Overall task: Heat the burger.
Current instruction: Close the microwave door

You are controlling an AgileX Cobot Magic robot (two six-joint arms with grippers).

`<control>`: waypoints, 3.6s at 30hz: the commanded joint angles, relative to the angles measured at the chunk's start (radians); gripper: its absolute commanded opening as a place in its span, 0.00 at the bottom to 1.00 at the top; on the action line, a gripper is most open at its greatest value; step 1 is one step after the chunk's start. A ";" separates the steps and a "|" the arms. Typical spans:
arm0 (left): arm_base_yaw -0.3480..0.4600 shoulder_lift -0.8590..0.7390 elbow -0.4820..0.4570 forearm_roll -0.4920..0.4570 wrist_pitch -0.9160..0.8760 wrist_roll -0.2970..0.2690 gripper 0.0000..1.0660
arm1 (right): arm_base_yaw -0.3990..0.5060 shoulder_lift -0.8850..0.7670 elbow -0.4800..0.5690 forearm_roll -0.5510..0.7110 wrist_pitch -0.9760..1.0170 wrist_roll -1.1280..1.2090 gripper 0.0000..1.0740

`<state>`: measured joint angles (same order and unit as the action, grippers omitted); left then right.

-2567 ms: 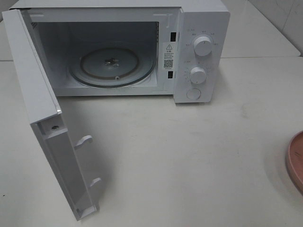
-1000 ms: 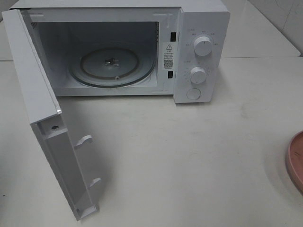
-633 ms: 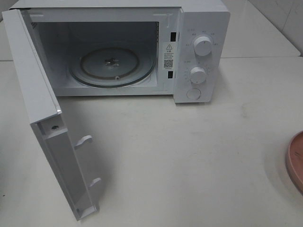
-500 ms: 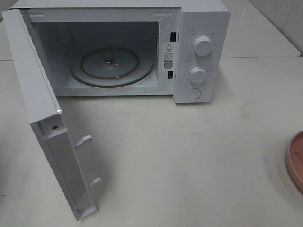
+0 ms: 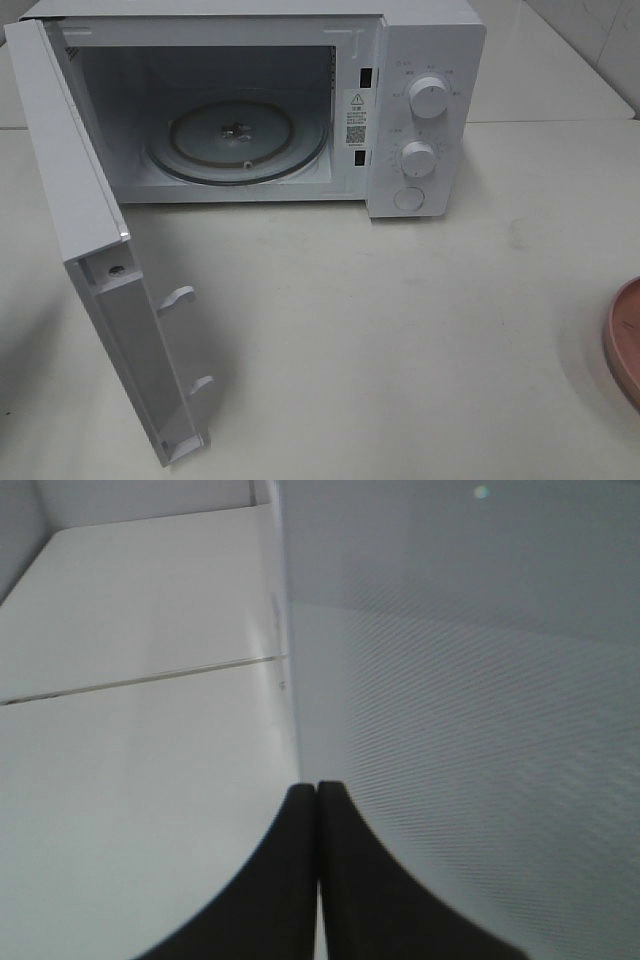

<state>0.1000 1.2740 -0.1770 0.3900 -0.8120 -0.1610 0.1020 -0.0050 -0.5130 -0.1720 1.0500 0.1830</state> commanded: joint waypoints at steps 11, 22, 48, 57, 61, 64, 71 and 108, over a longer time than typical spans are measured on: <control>-0.108 0.183 -0.077 0.088 -0.157 -0.071 0.00 | -0.008 -0.027 0.002 -0.001 -0.006 -0.003 0.71; -0.348 0.258 -0.096 -0.157 -0.161 0.037 0.00 | -0.008 -0.027 0.002 -0.001 -0.006 -0.003 0.71; -0.791 0.470 -0.394 -0.789 -0.088 0.283 0.00 | -0.008 -0.027 0.002 -0.001 -0.006 -0.003 0.71; -0.866 0.533 -0.546 -1.008 -0.014 0.443 0.00 | -0.008 -0.027 0.002 -0.001 -0.006 -0.003 0.71; -0.872 0.573 -0.648 -1.109 0.045 0.529 0.00 | -0.008 -0.027 0.002 -0.001 -0.006 -0.003 0.71; -0.872 0.596 -0.702 -1.157 0.059 0.566 0.00 | -0.008 -0.027 0.002 -0.001 -0.006 -0.003 0.71; -0.872 0.639 -0.808 -1.213 0.099 0.632 0.00 | -0.008 -0.027 0.002 -0.001 -0.006 -0.003 0.71; -0.910 0.641 -0.930 -1.349 0.401 0.841 0.01 | -0.008 -0.027 0.002 -0.001 -0.006 -0.003 0.71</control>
<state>-0.8030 1.9280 -1.1150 -0.9470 -0.4140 0.6780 0.1020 -0.0050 -0.5120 -0.1720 1.0500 0.1830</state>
